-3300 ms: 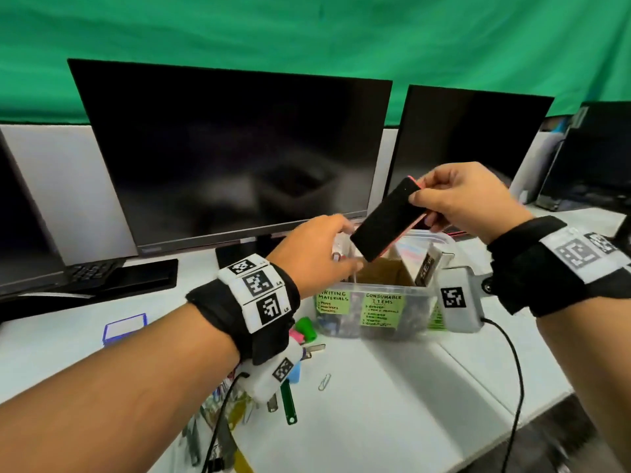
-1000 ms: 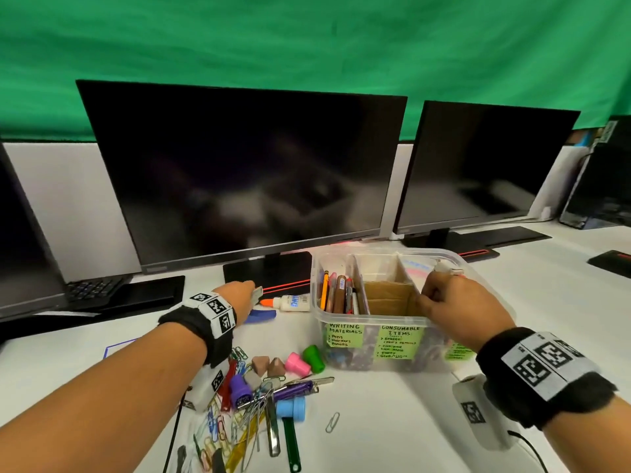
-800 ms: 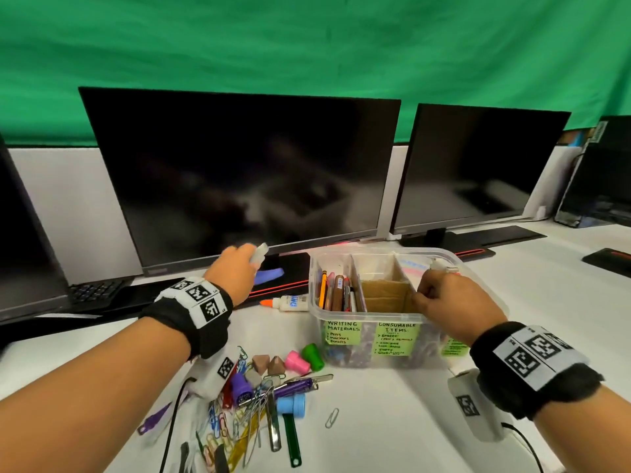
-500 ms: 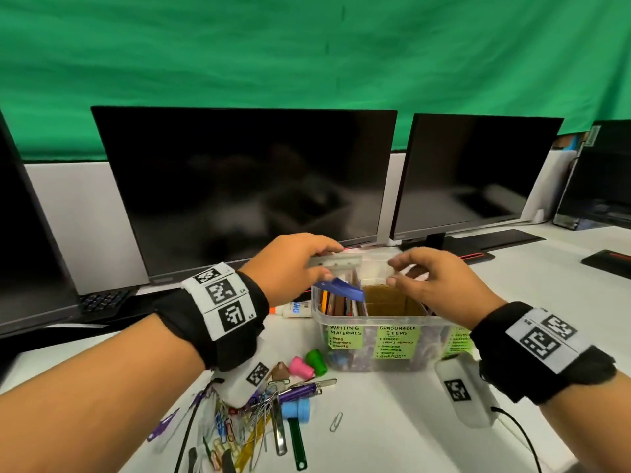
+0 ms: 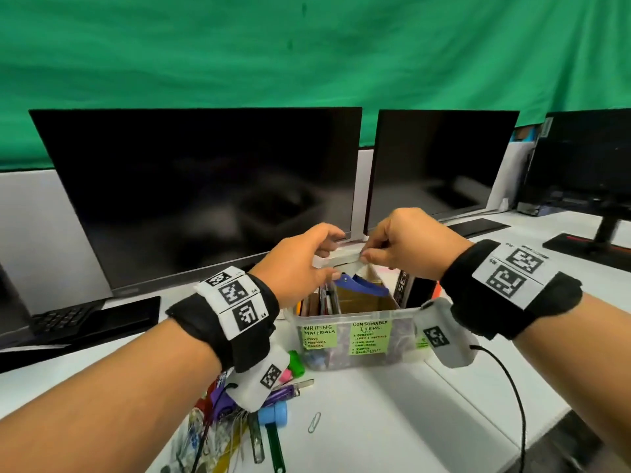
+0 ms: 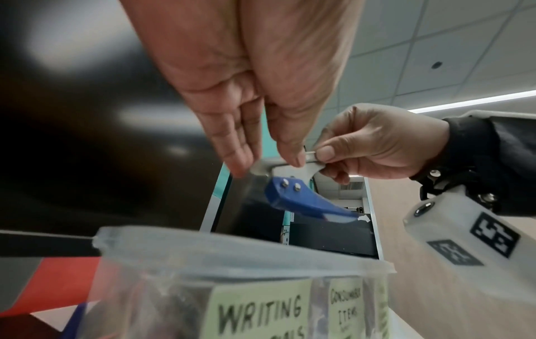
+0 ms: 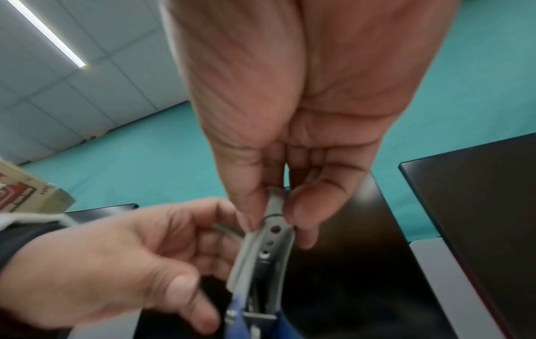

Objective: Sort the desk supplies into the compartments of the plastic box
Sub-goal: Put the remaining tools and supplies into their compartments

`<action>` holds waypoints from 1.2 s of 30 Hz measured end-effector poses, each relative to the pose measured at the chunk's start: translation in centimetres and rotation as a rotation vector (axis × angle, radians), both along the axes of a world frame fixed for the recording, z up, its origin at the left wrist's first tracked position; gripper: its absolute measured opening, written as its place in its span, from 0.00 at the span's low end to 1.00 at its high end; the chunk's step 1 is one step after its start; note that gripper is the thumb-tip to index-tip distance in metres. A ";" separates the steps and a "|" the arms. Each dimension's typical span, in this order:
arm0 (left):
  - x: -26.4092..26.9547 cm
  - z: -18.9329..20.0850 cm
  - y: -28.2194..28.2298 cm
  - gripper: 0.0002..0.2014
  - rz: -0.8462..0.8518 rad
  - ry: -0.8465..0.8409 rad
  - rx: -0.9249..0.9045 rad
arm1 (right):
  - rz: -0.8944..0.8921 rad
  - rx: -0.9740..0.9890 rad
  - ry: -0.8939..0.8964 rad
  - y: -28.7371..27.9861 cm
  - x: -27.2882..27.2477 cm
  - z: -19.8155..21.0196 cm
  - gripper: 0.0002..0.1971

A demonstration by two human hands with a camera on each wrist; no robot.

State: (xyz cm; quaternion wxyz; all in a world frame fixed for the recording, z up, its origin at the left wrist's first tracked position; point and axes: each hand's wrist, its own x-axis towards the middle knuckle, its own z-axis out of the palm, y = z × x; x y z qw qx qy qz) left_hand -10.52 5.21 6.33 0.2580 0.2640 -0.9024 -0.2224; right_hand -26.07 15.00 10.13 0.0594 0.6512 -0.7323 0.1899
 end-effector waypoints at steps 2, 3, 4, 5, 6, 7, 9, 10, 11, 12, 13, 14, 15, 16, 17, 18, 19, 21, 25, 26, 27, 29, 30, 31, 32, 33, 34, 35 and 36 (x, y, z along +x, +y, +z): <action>0.7 -0.6 -0.7 0.26 0.048 -0.105 -0.067 | -0.080 -0.034 0.039 -0.3 -1.3 0.6 0.11; 1.0 -1.2 -1.1 0.26 0.064 -0.189 -0.092 | -0.135 -0.045 0.055 -0.4 -2.1 0.8 0.12; 1.4 -1.9 -1.6 0.27 0.070 -0.269 -0.097 | -0.193 -0.044 0.083 -0.7 -3.0 0.9 0.12; 1.7 -2.7 -2.2 0.30 0.071 -0.329 -0.073 | -0.252 -0.026 0.116 -1.0 -4.0 0.8 0.13; 1.8 -3.5 -2.6 0.32 0.078 -0.367 -0.020 | -0.303 0.005 0.137 -1.4 -4.8 0.5 0.13; 1.8 -4.2 -2.9 0.32 0.095 -0.385 0.038 | -0.343 0.048 0.140 -1.8 -5.5 0.2 0.12; 1.5 -5.4 -3.0 0.30 0.136 -0.386 0.128 | -0.391 0.169 0.146 -2.6 -6.3 -0.8 0.12; 1.1 -5.8 -2.9 0.29 0.144 -0.365 0.165 | -0.403 0.232 0.160 -3.0 -6.5 -1.2 0.11; 0.9 -6.3 -2.8 0.27 0.144 -0.330 0.200 | -0.408 0.277 0.172 -3.3 -6.5 -1.5 0.11; 0.7 -6.7 -2.6 0.27 0.144 -0.290 0.226 | -0.411 0.306 0.181 -3.7 -6.5 -1.7 0.11; 0.6 -7.0 -2.5 0.28 0.147 -0.257 0.241 | -0.412 0.327 0.188 -4.0 -6.4 -1.9 0.11; 0.5 -7.2 -2.4 0.29 0.149 -0.240 0.249 | -0.413 0.350 0.193 -4.4 -6.2 -1.9 0.11; 0.5 -7.2 -2.5 0.29 0.150 -0.237 0.256 | -0.420 0.378 0.198 -4.7 -6.1 -2.0 0.13; 0.5 -7.2 -2.5 0.30 0.150 -0.244 0.266 | -0.427 0.410 0.207 -5.0 -5.9 -2.0 0.16; 0.5 -7.0 -2.5 0.30 0.149 -0.257 0.273 | -0.432 0.443 0.218 -5.3 -5.7 -2.0 0.19; 0.5 -6.9 -2.6 0.30 0.145 -0.274 0.274 | -0.437 0.472 0.222 -5.6 -5.6 -1.9 0.21; 0.5 -6.9 -2.6 0.30 0.141 -0.291 0.273 | -0.442 0.494 0.224 -5.8 -5.4 -1.9 0.22; 0.4 -6.7 -2.5 0.30 0.135 -0.311 0.270 | -0.458 0.524 0.212 -6.2 -5.4 -1.9 0.22; 0.4 -6.2 -2.1 0.30 0.153 -0.334 0.280 | -0.496 0.570 0.182 -6.6 -5.2 -2.1 0.21; 0.4 -5.9 -1.9 0.31 0.154 -0.348 0.280 | -0.508 0.582 0.187 -6.8 -5.2 -2.2 0.22; 0.4 -5.7 -1.8 0.31 0.153 -0.356 0.279 | -0.524 0.598 0.189 -7.1 -5.4 -2.4 0.22; 0.5 -5.4 -1.7 0.33 0.167 -0.350 0.305 | -0.554 0.618 0.160 -7.6 -5.9 -2.6 0.20; 0.5 -5.4 -1.7 0.33 0.169 -0.345 0.315 | -0.559 0.617 0.138 -7.7 -6.2 -2.7 0.19; 0.5 -5.3 -1.6 0.33 0.169 -0.346 0.319 | -0.556 0.620 0.107 -7.8 -6.6 -2.8 0.18; 0.5 -5.4 -1.6 0.33 0.170 -0.348 0.322 | -0.553 0.631 0.061 -7.8 -6.7 -2.9 0.17; 0.6 -5.3 -1.5 0.32 0.172 -0.348 0.324 | -0.549 0.653 0.007 -7.9 -6.7 -2.9 0.16; 0.6 -5.3 -1.4 0.32 0.173 -0.348 0.323 | -0.548 0.691 -0.045 -7.8 -6.7 -3.1 0.15; 0.6 -5.3 -1.4 0.32 0.172 -0.347 0.319 | -0.539 0.729 -0.083 -7.8 -6.7 -3.3 0.13; 0.6 -5.3 -1.3 0.32 0.172 -0.348 0.316 | -0.528 0.761 -0.107 -7.7 -6.6 -3.3 0.11</action>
